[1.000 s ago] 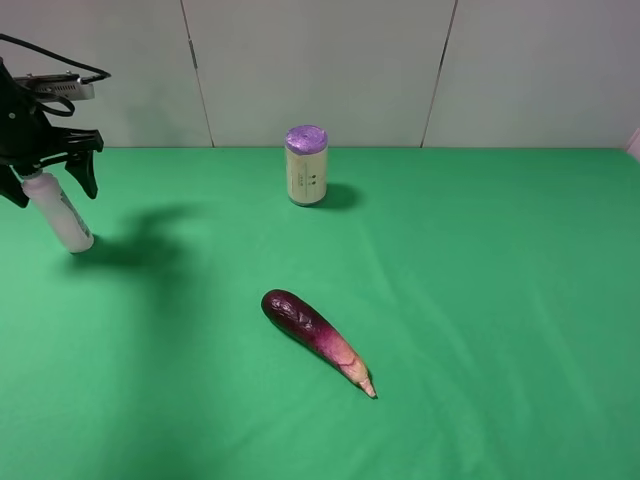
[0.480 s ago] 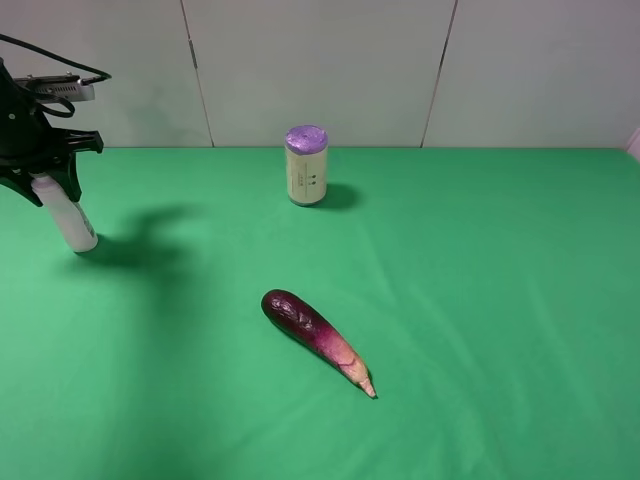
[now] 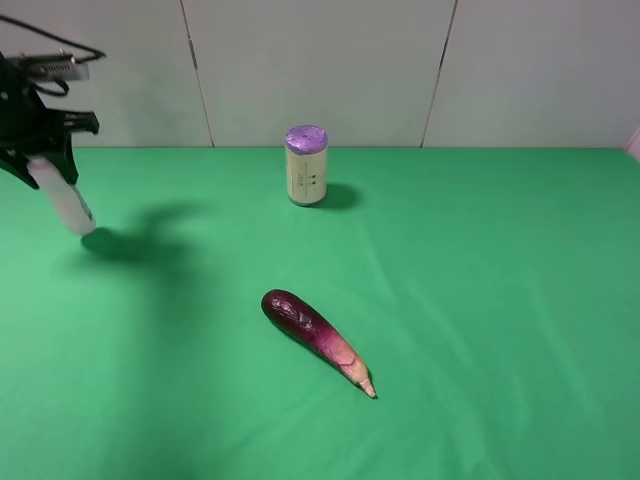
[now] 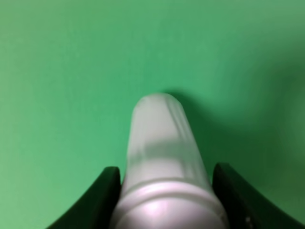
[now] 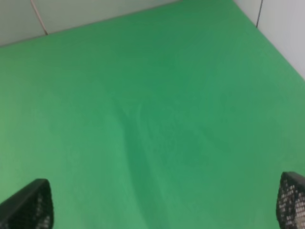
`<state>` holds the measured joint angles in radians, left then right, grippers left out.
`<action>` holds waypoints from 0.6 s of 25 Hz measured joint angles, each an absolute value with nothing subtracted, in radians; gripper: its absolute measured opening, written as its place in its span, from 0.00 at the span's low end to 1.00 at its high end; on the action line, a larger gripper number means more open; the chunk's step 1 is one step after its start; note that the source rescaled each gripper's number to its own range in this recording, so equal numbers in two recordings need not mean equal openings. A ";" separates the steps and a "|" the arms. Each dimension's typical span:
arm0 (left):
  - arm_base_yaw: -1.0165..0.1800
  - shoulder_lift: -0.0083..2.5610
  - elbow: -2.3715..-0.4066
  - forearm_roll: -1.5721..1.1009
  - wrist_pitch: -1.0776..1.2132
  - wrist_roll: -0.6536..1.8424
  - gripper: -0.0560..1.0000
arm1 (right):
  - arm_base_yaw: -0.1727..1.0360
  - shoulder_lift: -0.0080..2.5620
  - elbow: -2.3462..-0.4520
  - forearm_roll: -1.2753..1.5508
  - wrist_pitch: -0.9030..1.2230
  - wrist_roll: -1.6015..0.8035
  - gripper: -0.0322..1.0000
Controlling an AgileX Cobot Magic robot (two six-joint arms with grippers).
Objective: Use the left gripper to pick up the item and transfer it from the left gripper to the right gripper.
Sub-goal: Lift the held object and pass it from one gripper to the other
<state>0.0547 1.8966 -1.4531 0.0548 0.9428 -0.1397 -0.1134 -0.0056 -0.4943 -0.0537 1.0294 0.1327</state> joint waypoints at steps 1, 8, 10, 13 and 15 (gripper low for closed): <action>0.055 1.885 -1.472 0.045 0.976 -0.140 0.05 | -0.113 -0.006 -0.494 -0.054 1.029 0.133 1.00; 0.055 1.811 -1.512 -0.049 1.078 -0.134 0.05 | -0.113 -0.006 -0.494 -0.054 1.029 0.133 1.00; 0.053 1.784 -1.513 -0.087 1.095 -0.123 0.05 | -0.113 -0.006 -0.494 -0.054 1.029 0.133 1.00; 0.047 1.751 -1.514 -0.140 1.121 -0.103 0.05 | -0.113 -0.006 -0.494 -0.054 1.029 0.133 1.00; 0.037 1.731 -1.514 -0.171 1.134 -0.096 0.05 | -0.113 -0.006 -0.494 -0.054 1.029 0.133 1.00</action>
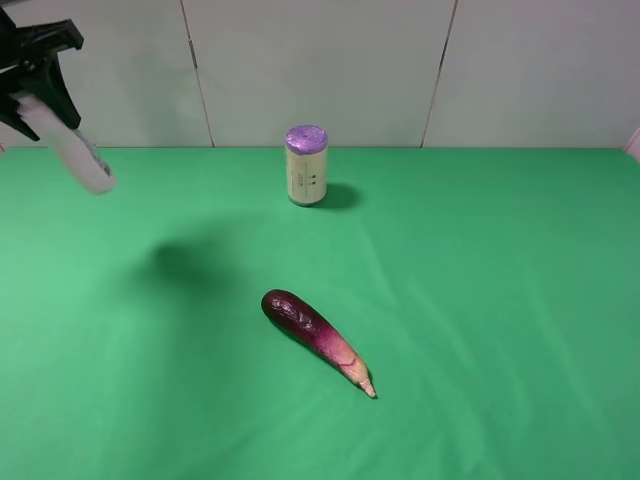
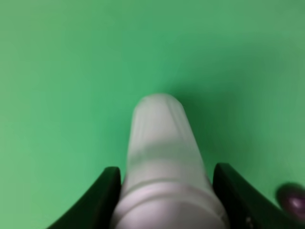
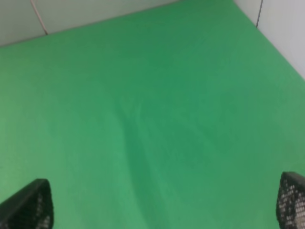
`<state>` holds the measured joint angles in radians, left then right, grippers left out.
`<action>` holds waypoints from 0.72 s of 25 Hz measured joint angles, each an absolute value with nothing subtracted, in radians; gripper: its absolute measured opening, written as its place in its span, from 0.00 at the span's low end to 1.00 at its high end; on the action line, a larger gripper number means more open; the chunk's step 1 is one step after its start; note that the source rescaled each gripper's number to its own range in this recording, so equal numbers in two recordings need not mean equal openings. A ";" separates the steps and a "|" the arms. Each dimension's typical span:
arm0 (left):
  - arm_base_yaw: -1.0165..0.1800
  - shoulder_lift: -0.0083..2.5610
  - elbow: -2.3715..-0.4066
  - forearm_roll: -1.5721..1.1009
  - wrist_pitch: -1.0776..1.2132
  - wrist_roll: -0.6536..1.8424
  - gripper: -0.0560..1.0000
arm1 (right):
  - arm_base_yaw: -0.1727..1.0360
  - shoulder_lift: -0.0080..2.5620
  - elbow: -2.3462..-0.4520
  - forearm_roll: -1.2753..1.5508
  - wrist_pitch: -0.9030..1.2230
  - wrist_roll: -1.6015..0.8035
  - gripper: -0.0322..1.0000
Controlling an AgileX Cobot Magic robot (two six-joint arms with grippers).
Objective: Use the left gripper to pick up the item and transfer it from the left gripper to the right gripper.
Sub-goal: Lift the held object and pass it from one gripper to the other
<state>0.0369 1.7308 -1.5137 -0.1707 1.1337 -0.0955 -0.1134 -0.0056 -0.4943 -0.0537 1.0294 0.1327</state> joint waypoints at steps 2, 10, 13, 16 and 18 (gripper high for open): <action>0.014 1.711 -1.514 -0.184 1.143 -0.094 0.05 | -0.113 -0.006 -0.494 -0.054 1.029 0.133 1.00; -0.158 1.697 -1.514 -0.228 1.171 -0.088 0.05 | -0.113 -0.006 -0.494 -0.054 1.029 0.133 1.00; -0.238 1.697 -1.514 -0.239 1.171 -0.088 0.05 | -0.113 -0.006 -0.494 -0.054 1.029 0.133 1.00; -0.304 1.697 -1.514 -0.242 1.169 -0.088 0.05 | -0.113 -0.006 -0.494 -0.054 1.029 0.133 1.00; -0.342 1.697 -1.514 -0.245 1.162 -0.088 0.05 | -0.113 -0.006 -0.494 -0.054 1.029 0.133 1.00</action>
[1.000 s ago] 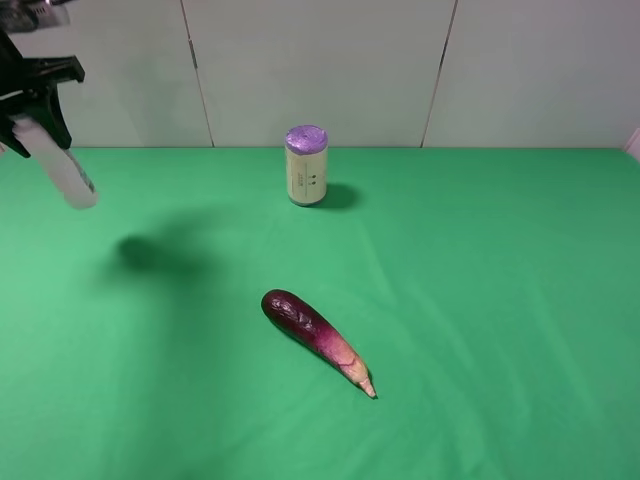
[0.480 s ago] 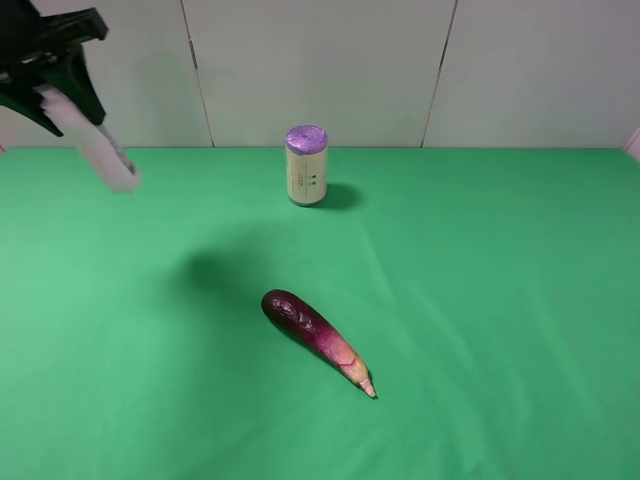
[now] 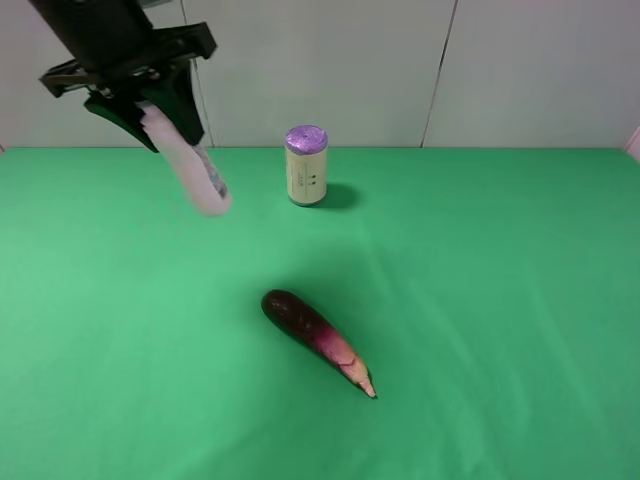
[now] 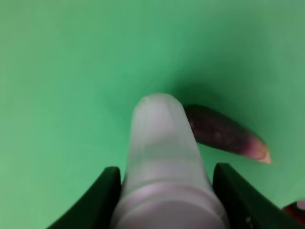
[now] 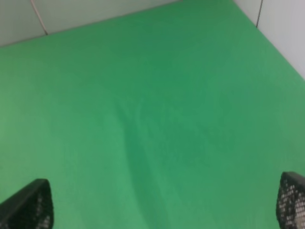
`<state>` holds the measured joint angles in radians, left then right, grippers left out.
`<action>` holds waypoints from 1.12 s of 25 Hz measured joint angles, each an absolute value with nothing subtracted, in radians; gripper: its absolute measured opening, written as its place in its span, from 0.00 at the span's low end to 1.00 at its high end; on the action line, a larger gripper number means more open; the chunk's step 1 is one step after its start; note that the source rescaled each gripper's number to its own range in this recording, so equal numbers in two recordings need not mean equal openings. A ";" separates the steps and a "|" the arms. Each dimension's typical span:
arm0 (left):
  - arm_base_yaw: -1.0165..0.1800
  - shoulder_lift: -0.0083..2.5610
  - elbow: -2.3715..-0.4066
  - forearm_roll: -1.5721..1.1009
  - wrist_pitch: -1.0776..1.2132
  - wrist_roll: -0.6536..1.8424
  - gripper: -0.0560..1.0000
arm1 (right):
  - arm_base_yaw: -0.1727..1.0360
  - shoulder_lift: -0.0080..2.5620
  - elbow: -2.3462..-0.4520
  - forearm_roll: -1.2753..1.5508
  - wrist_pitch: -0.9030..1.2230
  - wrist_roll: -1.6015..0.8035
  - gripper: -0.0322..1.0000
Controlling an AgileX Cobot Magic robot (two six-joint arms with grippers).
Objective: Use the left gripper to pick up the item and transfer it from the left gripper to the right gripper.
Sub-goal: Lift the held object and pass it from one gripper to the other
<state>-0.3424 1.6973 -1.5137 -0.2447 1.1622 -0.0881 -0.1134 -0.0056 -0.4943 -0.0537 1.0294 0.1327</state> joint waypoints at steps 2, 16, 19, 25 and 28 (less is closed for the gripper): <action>-0.378 1.697 -1.514 -0.263 1.149 -0.088 0.05 | -0.113 -0.006 -0.494 -0.054 1.029 0.133 1.00; -0.473 1.698 -1.514 -0.406 1.024 -0.088 0.05 | -0.113 -0.006 -0.494 -0.054 1.029 0.133 1.00; -0.473 1.698 -1.514 -0.438 1.019 -0.075 0.05 | -0.113 -0.006 -0.494 -0.054 1.029 0.133 1.00; -0.473 1.698 -1.451 -0.558 0.970 0.013 0.05 | -0.113 -0.006 -0.494 -0.054 1.029 0.133 1.00; -0.473 1.698 -1.384 -0.640 0.926 0.066 0.05 | -0.113 -0.006 -0.494 -0.054 1.029 0.133 1.00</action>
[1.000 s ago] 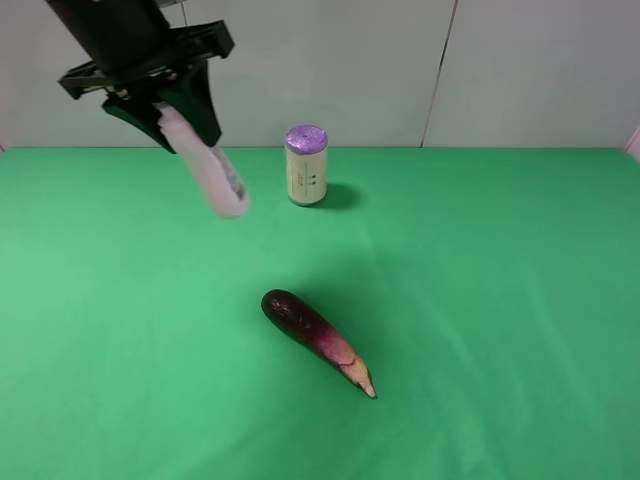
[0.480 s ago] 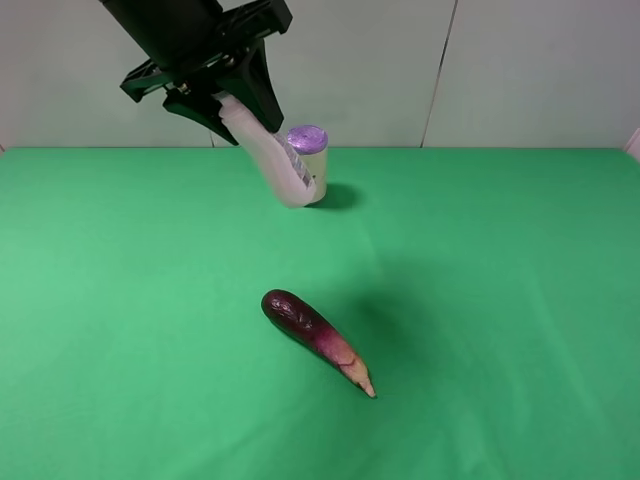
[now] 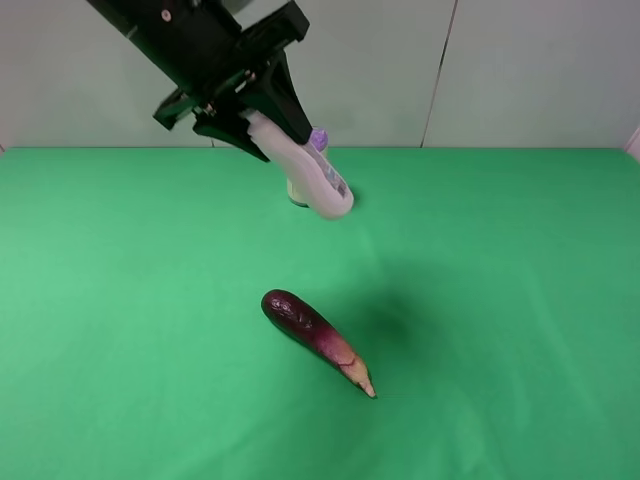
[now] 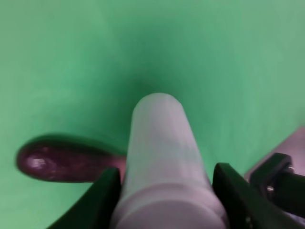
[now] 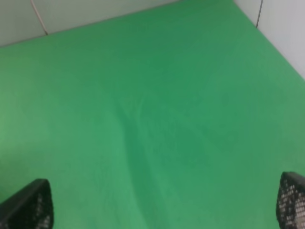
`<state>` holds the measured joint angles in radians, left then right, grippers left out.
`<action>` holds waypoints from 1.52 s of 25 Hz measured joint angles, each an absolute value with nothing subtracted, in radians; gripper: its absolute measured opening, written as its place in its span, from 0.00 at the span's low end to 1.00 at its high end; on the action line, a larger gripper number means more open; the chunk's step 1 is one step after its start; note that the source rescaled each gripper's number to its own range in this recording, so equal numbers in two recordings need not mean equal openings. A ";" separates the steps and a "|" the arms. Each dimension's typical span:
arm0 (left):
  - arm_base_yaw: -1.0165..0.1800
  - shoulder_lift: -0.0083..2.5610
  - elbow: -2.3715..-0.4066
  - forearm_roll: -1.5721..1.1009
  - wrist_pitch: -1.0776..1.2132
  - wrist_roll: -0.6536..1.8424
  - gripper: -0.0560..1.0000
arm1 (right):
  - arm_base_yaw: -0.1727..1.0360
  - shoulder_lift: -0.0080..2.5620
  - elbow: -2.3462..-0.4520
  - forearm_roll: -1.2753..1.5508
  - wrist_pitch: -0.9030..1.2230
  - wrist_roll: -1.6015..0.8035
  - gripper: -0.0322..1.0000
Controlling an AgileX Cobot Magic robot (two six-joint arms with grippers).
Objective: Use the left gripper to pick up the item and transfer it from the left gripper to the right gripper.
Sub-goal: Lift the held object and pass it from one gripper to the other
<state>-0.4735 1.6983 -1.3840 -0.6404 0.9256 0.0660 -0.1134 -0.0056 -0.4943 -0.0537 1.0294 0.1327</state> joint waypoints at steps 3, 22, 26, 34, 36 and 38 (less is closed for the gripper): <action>-0.473 1.699 -1.324 -0.739 0.891 0.133 0.05 | -0.113 -0.006 -0.494 -0.043 1.029 0.133 1.00; -0.473 1.700 -1.289 -0.954 0.909 0.292 0.05 | -0.003 0.408 -0.518 0.537 0.954 -0.013 1.00; -0.473 1.700 -1.289 -0.955 0.921 0.298 0.05 | 0.046 0.538 -0.518 0.699 0.885 -0.119 1.00; -0.473 1.700 -1.289 -0.955 0.930 0.312 0.05 | 0.058 0.766 -0.518 0.977 0.808 -0.411 1.00; -0.473 1.700 -1.289 -0.956 0.940 0.314 0.05 | 0.058 0.808 -0.518 1.029 0.798 -0.521 1.00; -0.473 1.700 -1.289 -0.964 0.945 0.318 0.05 | 0.058 0.842 -0.518 1.067 0.778 -0.615 1.00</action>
<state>-0.4735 1.7002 -1.2894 -0.9643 0.9446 0.3183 0.0582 0.8418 -0.5180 1.0670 0.7779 -0.6146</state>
